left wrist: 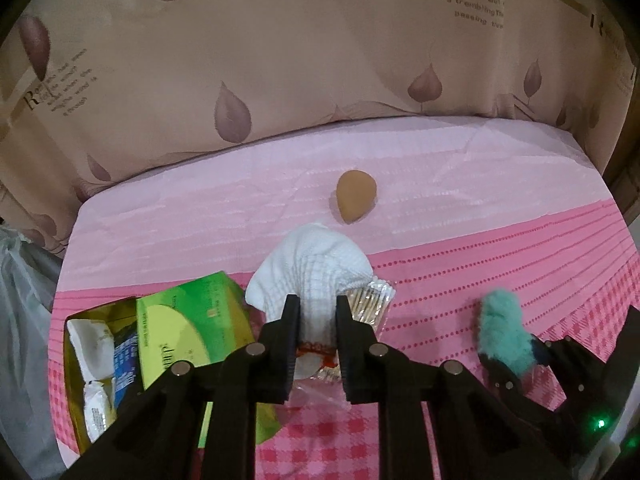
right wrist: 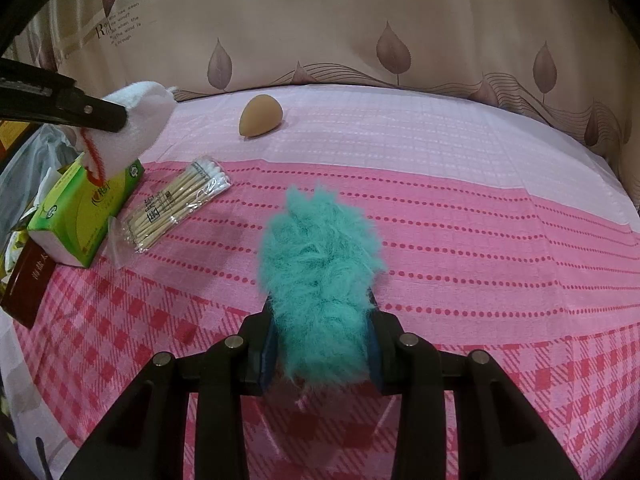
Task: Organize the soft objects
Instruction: 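Carry the white cloth over the gold tin with the left tool while the right holds the scrunchie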
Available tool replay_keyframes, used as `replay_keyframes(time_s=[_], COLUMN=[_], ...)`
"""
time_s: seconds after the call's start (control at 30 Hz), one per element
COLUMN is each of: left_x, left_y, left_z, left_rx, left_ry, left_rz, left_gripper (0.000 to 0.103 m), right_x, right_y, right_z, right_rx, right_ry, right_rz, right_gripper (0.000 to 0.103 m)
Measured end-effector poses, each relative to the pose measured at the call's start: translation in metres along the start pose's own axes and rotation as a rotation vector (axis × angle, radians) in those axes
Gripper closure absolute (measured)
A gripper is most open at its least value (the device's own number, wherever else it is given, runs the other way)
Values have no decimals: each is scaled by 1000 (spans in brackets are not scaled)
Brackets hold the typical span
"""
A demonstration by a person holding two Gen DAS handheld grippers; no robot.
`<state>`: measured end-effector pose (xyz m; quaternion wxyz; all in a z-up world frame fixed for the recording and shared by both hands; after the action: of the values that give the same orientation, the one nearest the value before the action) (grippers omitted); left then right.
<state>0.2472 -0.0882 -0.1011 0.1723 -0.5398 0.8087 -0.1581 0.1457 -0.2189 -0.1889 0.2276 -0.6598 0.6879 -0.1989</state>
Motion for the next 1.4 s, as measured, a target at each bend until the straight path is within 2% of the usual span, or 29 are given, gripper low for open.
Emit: replay_keyframes(time_s=[0.67, 1.1, 1.4], left_x=[-70, -156, -206], left_y=[13, 30, 50], left_z=[-47, -59, -47], left_rx=[63, 62, 30], left_ry=[-46, -119, -155], left_rz=[-78, -184, -255], left_gripper=[86, 86, 86], right_x=[-1, -1, -1], right_y=[-1, -1, -1], right_z=[0, 0, 0], right_rx=[-1, -2, -2], right_ry=[4, 6, 6], right_rz=[-7, -8, -7], right_gripper=[67, 67, 67])
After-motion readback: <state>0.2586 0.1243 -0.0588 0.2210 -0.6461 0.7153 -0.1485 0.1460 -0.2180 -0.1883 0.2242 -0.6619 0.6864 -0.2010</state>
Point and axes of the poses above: each gripper's, at about its wrist camera, not at the fingertips, and z roughly the way its jaws point, x to its right, y to its underside, the point moved 8 cm from there along z, roughly the way its jaws point, and after that the axes turned 3 degrees about -x, right-handed, at the moved point
